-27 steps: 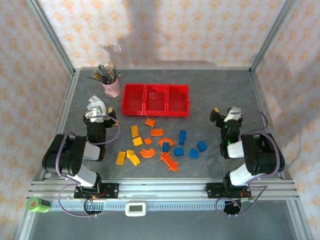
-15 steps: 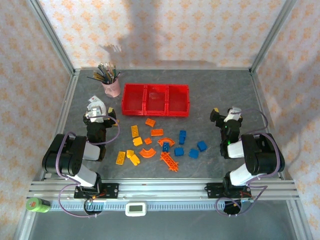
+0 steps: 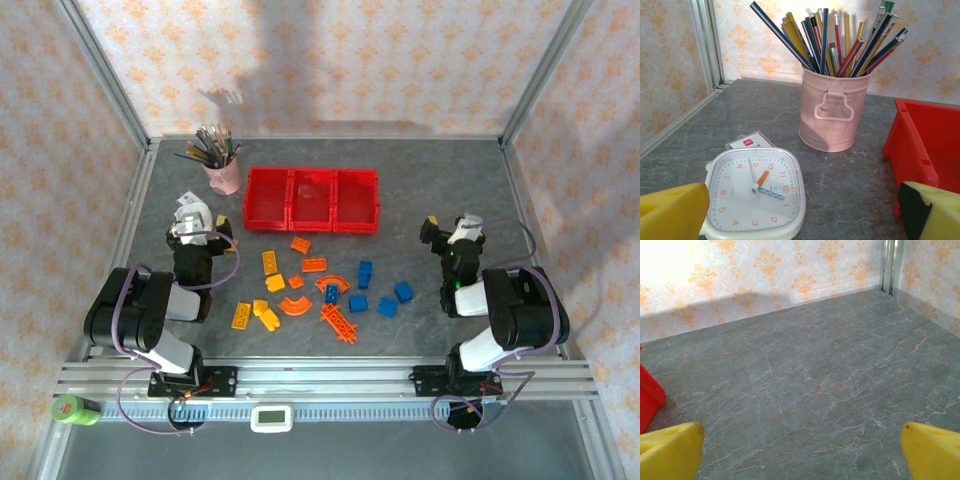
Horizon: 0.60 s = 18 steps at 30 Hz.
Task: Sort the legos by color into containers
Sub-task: Pick up the lego from the center of the table.
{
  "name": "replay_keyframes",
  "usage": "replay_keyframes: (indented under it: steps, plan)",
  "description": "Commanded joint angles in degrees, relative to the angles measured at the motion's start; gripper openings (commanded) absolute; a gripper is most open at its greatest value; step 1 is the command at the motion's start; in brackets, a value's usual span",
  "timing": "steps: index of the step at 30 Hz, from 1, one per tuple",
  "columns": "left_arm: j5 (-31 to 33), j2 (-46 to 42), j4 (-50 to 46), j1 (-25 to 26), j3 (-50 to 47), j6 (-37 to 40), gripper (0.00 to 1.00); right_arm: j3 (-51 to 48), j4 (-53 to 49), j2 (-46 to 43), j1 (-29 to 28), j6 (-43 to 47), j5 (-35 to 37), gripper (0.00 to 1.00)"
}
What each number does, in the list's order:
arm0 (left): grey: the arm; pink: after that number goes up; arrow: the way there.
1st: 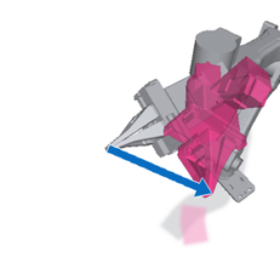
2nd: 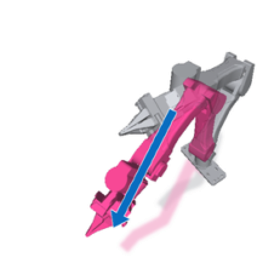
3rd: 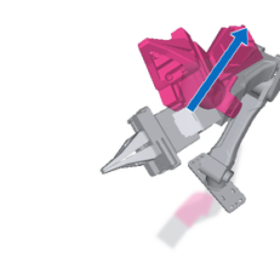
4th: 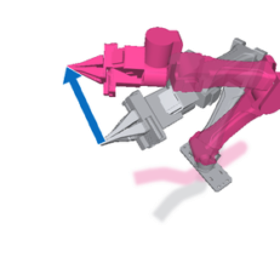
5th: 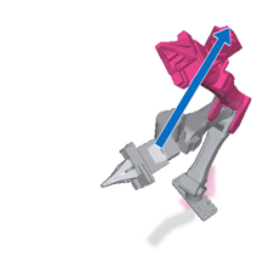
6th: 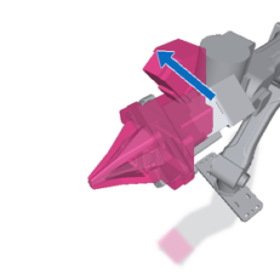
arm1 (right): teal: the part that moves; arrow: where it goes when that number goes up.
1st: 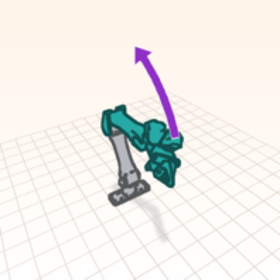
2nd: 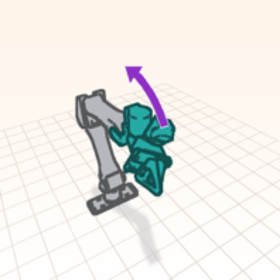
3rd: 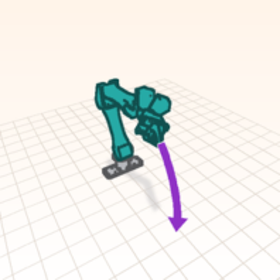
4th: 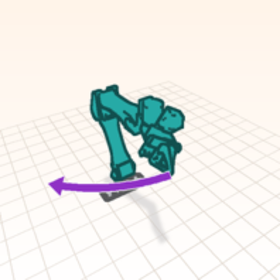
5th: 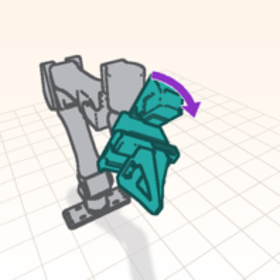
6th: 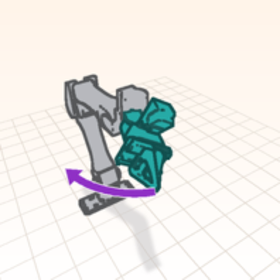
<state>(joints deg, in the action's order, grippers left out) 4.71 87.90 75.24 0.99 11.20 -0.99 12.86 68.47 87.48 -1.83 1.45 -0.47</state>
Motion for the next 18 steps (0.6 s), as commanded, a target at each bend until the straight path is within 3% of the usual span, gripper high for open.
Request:
replay_keyframes:
  steps: [1,11,18]
  plan:
    - [-0.84,-0.01,0.69,-0.43,0.93,0.38,0.99,0.50,1.92,-0.39,-0.02,1.02,-0.23,1.00]
    - [0.10,-0.39,-0.12,-0.45,1.23,0.12,0.99,0.89,0.52,-1.51,-0.02,1.35,-1.17,1.00]
    - [-0.78,-6.84,-6.32,-0.39,1.83,0.31,0.99,1.56,-6.07,-7.67,-0.02,-0.53,1.94,1.00]
